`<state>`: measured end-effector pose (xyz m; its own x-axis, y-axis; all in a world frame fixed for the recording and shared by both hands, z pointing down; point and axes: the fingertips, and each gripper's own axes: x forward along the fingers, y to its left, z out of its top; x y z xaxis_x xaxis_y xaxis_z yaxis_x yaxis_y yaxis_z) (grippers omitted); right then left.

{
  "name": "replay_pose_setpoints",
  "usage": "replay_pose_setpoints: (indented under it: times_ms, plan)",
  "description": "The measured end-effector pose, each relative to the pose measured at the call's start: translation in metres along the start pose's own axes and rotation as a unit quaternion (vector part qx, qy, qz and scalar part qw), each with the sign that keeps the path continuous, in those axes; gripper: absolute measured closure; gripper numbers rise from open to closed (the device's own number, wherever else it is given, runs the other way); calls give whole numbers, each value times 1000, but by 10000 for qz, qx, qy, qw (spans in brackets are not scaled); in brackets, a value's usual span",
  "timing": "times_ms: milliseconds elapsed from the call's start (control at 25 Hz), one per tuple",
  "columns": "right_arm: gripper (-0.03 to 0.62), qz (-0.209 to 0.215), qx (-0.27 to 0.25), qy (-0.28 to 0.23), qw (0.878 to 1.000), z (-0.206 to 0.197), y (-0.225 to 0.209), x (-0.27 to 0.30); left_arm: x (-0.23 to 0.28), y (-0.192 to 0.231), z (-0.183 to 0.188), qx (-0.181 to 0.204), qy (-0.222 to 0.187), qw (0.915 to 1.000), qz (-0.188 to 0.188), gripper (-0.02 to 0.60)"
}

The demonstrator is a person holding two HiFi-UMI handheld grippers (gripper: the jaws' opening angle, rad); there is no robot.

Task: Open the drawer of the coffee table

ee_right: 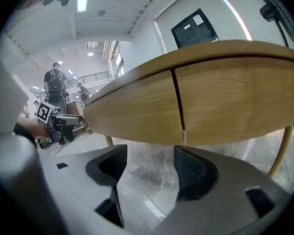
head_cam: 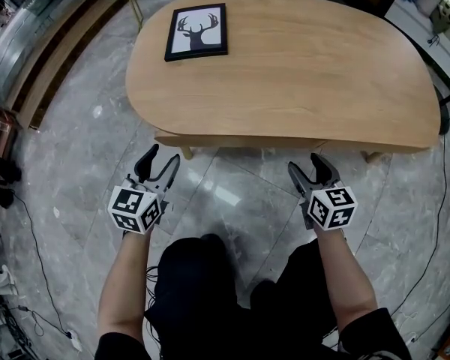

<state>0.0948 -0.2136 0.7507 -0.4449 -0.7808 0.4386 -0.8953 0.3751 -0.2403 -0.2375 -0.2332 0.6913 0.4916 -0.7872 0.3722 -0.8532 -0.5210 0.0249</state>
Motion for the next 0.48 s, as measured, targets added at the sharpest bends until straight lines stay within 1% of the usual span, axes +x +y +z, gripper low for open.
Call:
replay_pose_setpoints:
  times_ms: [120, 200, 320, 480]
  plan:
    - [256, 74, 289, -59, 9995, -4, -1, 9, 5, 1, 0, -35, -21, 10000, -37, 311]
    - [233, 129, 387, -97, 9991, -4, -1, 15, 8, 2, 0, -30, -14, 10000, -58, 307]
    - [203, 172, 433, -110, 9989, -3, -1, 24, 8, 3, -1, 98, -20, 9999, -79, 317]
    - [186, 194, 705, -304, 9969, 1, -6, 31, 9, 6, 1, 265, -54, 9996, -16, 342]
